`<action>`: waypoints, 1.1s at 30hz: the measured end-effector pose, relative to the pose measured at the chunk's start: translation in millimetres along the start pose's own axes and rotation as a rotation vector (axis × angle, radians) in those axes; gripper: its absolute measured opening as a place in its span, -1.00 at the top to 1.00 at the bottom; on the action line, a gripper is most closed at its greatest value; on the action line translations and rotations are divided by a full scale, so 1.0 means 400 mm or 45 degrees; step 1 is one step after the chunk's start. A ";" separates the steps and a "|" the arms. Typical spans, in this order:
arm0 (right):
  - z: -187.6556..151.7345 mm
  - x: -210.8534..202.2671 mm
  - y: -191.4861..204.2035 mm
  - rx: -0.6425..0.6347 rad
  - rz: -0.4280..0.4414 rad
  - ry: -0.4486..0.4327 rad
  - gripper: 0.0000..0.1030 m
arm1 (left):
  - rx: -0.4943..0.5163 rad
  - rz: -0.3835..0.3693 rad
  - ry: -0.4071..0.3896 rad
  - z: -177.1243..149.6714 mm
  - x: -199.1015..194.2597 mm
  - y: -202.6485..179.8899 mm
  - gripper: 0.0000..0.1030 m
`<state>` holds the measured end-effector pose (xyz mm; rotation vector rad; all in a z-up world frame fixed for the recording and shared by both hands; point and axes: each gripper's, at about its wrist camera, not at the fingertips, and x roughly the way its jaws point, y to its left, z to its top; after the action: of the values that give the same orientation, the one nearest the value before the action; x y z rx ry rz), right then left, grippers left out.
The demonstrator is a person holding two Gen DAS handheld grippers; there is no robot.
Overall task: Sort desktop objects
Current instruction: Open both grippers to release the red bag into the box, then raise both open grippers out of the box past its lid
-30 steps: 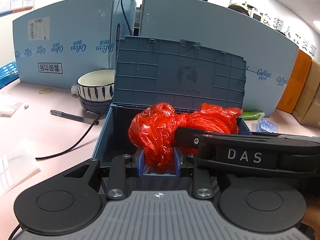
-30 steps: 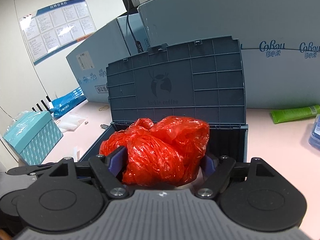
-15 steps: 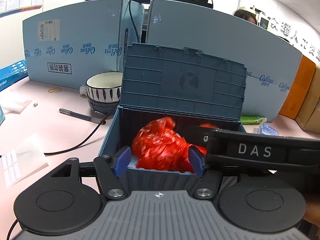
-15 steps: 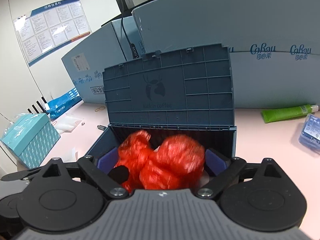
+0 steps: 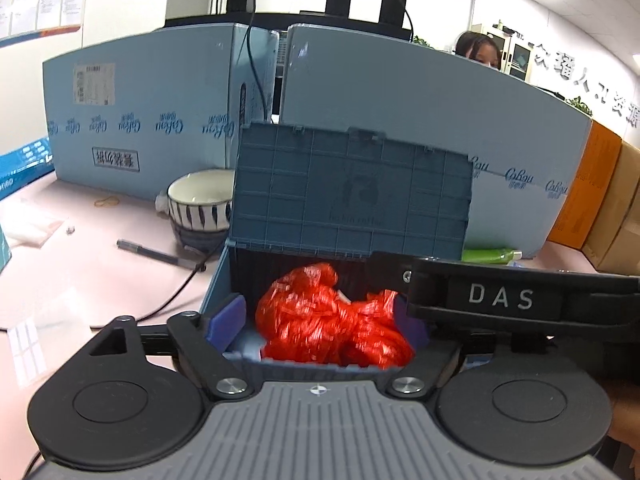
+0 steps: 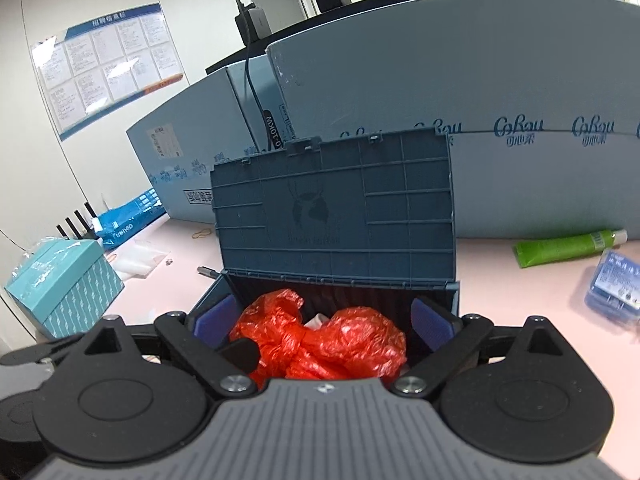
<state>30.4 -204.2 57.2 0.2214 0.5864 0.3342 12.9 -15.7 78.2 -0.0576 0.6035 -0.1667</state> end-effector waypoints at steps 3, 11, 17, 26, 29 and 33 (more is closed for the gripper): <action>0.027 -0.003 -0.003 -0.008 -0.021 -0.006 -0.87 | -0.002 0.000 -0.019 0.024 -0.001 -0.002 -0.67; 0.069 -0.015 -0.020 -0.019 -0.051 -0.075 -0.90 | 0.008 -0.003 -0.068 0.073 0.006 -0.008 -0.70; 0.077 -0.011 -0.049 0.007 -0.063 -0.128 -1.00 | -0.016 0.001 -0.060 0.078 0.035 -0.003 -0.70; 0.092 0.019 -0.086 0.024 -0.068 -0.157 -1.00 | -0.043 0.007 -0.062 0.090 0.083 0.002 -0.70; 0.095 0.032 -0.097 0.020 -0.072 -0.160 -1.00 | -0.056 0.016 -0.060 0.092 0.102 0.007 -0.70; 0.097 0.043 -0.112 0.025 -0.045 -0.193 -1.00 | -0.089 0.027 -0.068 0.098 0.126 0.016 -0.70</action>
<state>77.0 -243.5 66.6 0.2522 0.4440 0.2750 76.8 -17.9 81.5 -0.1226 0.5564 -0.1230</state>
